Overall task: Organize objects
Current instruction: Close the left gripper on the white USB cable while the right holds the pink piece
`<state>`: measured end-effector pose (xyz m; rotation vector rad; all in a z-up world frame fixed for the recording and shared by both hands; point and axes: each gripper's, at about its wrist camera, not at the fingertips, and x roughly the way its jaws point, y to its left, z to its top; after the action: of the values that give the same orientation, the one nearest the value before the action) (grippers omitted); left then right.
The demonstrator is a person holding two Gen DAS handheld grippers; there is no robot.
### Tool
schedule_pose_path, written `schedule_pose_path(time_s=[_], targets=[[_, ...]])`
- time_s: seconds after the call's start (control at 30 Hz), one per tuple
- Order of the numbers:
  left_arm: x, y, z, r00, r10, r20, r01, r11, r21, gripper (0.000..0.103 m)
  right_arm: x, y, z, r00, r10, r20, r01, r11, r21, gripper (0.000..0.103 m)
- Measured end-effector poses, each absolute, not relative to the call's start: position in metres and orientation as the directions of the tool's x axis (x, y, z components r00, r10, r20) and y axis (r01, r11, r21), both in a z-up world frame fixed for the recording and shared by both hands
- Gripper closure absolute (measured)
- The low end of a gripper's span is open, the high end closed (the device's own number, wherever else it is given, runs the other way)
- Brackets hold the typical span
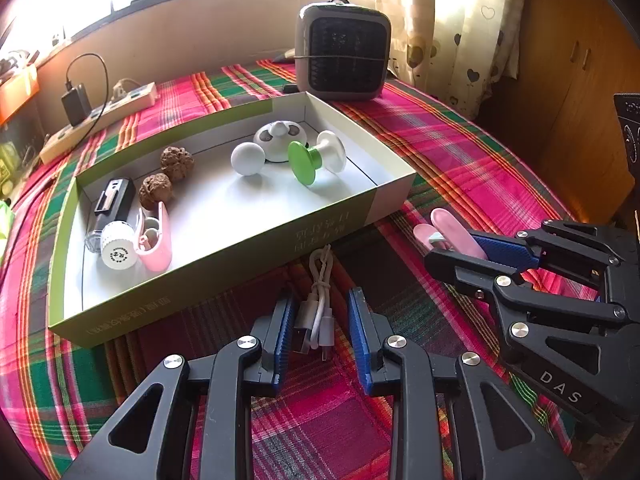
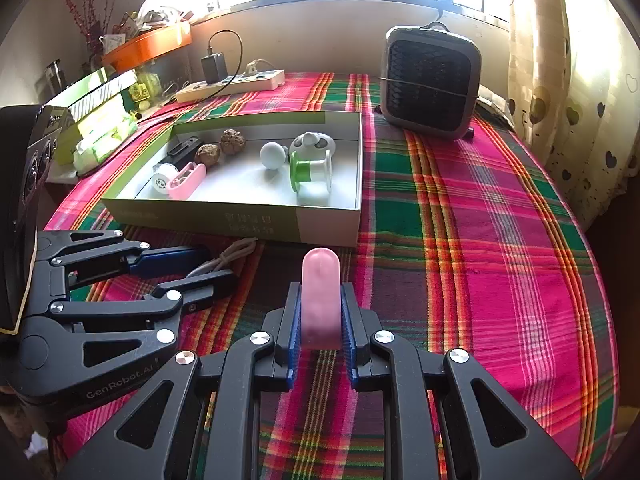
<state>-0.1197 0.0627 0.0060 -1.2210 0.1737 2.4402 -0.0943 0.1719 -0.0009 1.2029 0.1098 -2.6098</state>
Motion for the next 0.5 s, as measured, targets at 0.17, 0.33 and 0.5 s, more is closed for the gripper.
schedule_pose_path(time_s=[0.17,0.33,0.5], targets=[[-0.12,0.062,0.006,-0.543,0.284,-0.791,-0.395,-0.917,-0.058,0.086,-0.093,0.171,0.0,-0.623,-0.206,-0.755,0.27,-0.962,0.04,0.084],[-0.119,0.06,0.008,-0.55,0.286,-0.785,-0.394,-0.917,-0.058,0.086,-0.093,0.169,0.002,-0.625,-0.202,-0.754,0.271,-0.962,0.033,0.084],[-0.115,0.056,0.018,-0.572,0.3,-0.763,-0.394,-0.917,-0.064,0.086,-0.092,0.167,0.008,-0.635,-0.201,-0.746,0.272,-0.962,0.027,0.084]])
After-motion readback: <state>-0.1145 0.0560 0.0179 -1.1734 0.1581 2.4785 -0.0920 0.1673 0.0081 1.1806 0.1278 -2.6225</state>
